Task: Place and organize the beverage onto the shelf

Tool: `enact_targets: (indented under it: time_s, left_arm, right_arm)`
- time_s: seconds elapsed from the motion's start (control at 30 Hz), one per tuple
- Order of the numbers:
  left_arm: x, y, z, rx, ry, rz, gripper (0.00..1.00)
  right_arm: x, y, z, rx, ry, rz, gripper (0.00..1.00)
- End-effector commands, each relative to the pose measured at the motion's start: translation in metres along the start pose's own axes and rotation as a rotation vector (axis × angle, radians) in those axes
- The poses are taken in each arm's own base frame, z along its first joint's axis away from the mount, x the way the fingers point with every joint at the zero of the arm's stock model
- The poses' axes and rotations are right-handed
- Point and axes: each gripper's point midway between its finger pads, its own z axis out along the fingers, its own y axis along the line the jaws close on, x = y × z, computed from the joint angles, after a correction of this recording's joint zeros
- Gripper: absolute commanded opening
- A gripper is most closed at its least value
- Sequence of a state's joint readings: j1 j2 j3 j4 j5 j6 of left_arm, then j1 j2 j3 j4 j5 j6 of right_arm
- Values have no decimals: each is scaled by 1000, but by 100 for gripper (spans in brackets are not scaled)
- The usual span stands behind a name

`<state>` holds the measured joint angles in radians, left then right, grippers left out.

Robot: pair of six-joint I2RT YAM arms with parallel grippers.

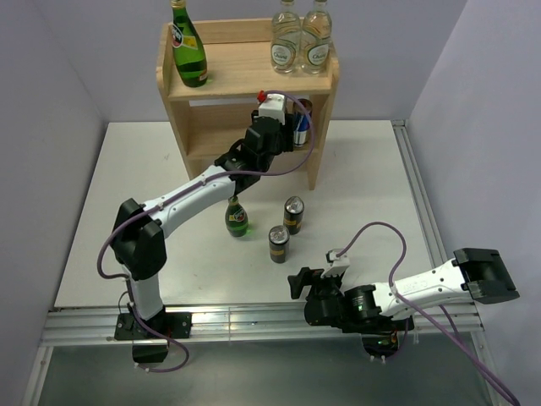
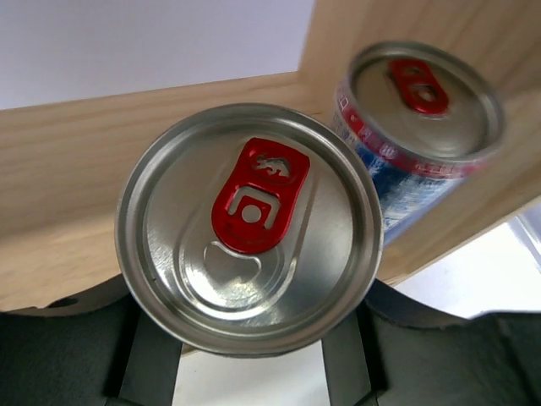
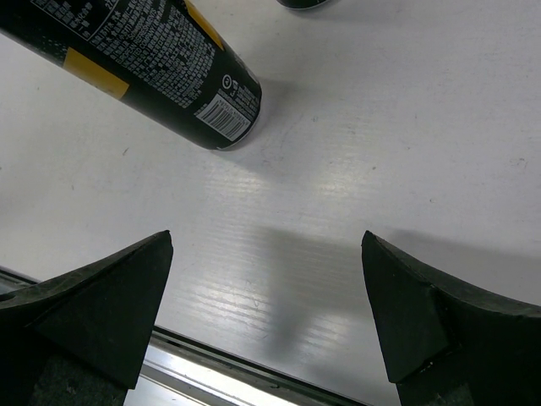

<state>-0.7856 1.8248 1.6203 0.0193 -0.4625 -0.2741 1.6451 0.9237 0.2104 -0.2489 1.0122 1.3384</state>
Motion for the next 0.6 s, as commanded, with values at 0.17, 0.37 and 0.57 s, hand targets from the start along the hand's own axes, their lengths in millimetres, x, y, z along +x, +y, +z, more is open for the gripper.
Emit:
enact_targets:
  time_s: [0.17, 0.37, 0.57]
  left_arm:
    - [-44, -19, 27, 50, -133, -90, 0]
    - [-38, -14, 33, 15, -141, -59, 0]
    - [-36, 0, 34, -59, -152, 0, 0]
  right_arm:
    - [-6, 0, 3, 1, -58, 29, 100]
    - [-5, -2, 4, 2, -56, 20, 100]
    - [-4, -1, 4, 1, -55, 25, 100]
